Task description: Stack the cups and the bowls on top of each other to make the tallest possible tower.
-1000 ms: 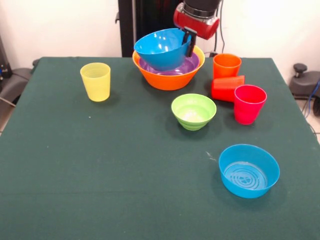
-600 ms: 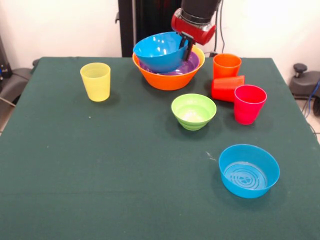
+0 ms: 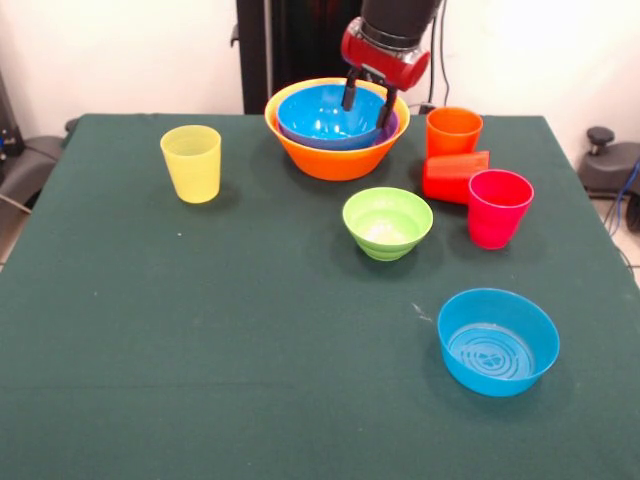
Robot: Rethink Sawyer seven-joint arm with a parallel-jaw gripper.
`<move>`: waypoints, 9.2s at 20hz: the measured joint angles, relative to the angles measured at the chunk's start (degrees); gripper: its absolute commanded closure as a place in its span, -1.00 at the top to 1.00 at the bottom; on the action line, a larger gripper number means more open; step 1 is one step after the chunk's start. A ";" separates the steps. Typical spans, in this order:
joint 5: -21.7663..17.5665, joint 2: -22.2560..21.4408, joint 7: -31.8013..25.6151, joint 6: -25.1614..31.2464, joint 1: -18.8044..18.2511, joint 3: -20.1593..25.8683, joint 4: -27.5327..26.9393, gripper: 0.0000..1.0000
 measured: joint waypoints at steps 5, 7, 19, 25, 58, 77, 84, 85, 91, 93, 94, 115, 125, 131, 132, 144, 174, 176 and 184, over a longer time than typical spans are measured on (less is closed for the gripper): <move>-0.01 -0.49 0.00 0.04 -0.23 0.01 0.09 1.00; -0.04 -2.01 0.00 0.62 -0.86 0.02 0.20 1.00; -0.11 -11.16 0.00 9.81 -7.12 0.04 -4.93 1.00; -0.15 -8.82 0.00 9.83 -9.45 -0.54 -10.85 1.00; 13.39 17.03 5.70 16.45 0.56 -6.68 -45.19 1.00; 21.16 20.82 19.12 25.08 9.90 -9.83 -51.65 1.00; 21.13 19.23 19.21 25.05 10.11 -9.85 -51.04 1.00; 21.13 19.14 19.21 24.88 10.01 -9.84 -50.86 1.00; 21.08 19.42 19.21 21.63 8.45 -9.89 -49.36 1.00; 21.08 19.69 19.21 21.00 7.88 -9.94 -49.05 1.00; 21.09 19.78 19.21 20.93 7.73 -9.95 -49.00 1.00; 21.12 27.27 19.21 20.89 8.14 -11.85 -49.44 1.00; 21.26 29.27 19.23 21.02 10.87 -13.17 -49.77 1.00; 22.83 30.29 20.91 23.45 13.46 -15.10 -52.02 1.00; 23.11 30.30 21.30 23.86 13.75 -15.26 -52.38 1.00; 24.63 26.33 24.43 27.26 14.89 -16.06 -52.34 1.00; 8.49 22.28 23.79 21.57 5.32 -5.16 -53.91 1.00; 10.87 21.49 23.79 21.45 4.55 -3.32 -52.11 1.00; 16.23 19.36 23.81 22.12 5.29 -2.73 -48.39 1.00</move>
